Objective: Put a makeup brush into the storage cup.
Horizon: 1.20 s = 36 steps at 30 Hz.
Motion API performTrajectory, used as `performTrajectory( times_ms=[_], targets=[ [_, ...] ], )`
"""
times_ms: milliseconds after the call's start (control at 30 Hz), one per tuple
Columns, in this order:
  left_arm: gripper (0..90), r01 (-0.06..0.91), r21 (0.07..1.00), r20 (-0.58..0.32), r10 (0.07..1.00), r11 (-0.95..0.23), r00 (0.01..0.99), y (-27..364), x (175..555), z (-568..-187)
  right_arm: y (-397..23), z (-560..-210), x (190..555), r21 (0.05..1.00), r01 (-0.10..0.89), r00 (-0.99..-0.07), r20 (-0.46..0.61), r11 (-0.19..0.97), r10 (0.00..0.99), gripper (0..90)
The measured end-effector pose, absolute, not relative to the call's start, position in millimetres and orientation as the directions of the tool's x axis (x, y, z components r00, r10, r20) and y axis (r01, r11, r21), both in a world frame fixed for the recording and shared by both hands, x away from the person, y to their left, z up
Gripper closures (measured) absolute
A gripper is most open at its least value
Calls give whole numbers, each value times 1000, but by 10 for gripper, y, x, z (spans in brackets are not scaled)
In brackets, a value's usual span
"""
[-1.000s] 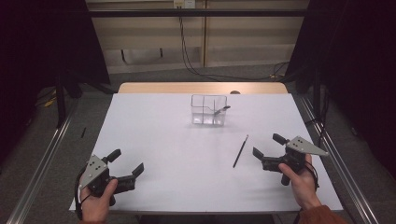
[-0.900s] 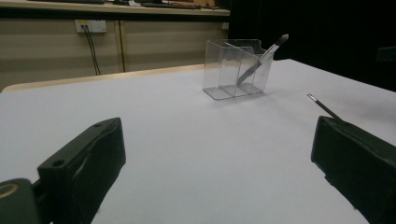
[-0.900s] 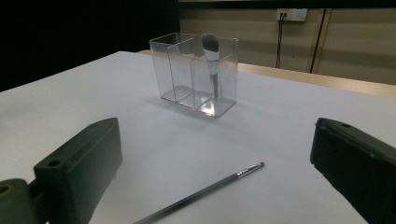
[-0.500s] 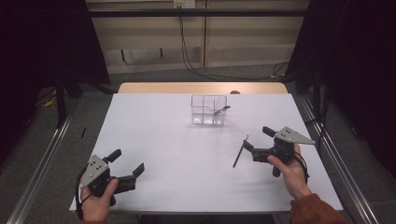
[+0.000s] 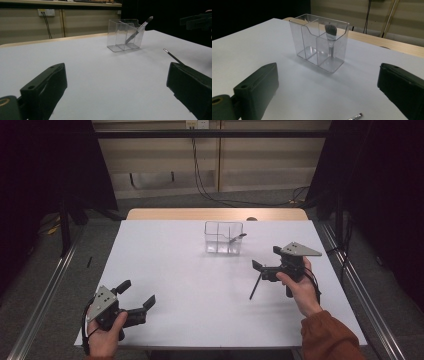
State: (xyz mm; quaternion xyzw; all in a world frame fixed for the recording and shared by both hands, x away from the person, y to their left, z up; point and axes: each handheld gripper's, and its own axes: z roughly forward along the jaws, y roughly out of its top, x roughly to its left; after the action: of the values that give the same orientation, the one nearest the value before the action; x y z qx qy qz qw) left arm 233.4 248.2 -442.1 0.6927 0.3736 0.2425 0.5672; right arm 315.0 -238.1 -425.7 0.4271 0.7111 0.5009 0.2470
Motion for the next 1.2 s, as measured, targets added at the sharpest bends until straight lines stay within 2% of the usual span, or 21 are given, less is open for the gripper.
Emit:
performTrajectory(
  times_ms=[333, 367, 500, 733, 1033, 1067, 1200],
  targets=[
    [31, 242, 967, -88, 792, -78, 604, 2478, 2336, -4419, -2369, -4208, 3279, 883, 438, -511, 89, 169, 855, 41],
    [31, 243, 967, -87, 792, -79, 605, 2481, 2336, -4420, -2385, -4192, 3316, 858, 478, -529, 111, 188, 841, 47],
    [31, 244, 967, -92, 792, -73, 603, 2488, 2331, -4420, -2400, -4188, 3367, 831, 516, -525, 113, 209, 844, 53],
    [31, 244, 967, -90, 791, -78, 605, 2480, 2336, -4422, -2433, -4212, 3505, 734, 630, -514, 147, 256, 845, 70],
    [31, 244, 966, -87, 792, -80, 605, 2481, 2337, -4422, -2388, -4210, 3647, 626, 717, -498, 154, 305, 854, 70],
    [31, 245, 966, -87, 791, -81, 606, 2486, 2337, -4422, -2371, -4221, 3680, 574, 754, -494, 176, 319, 851, 75],
    [31, 243, 966, -84, 793, -82, 603, 2494, 2332, -4421, -2347, -4255, 3716, 513, 785, -485, 159, 348, 860, 74]
  ],
)
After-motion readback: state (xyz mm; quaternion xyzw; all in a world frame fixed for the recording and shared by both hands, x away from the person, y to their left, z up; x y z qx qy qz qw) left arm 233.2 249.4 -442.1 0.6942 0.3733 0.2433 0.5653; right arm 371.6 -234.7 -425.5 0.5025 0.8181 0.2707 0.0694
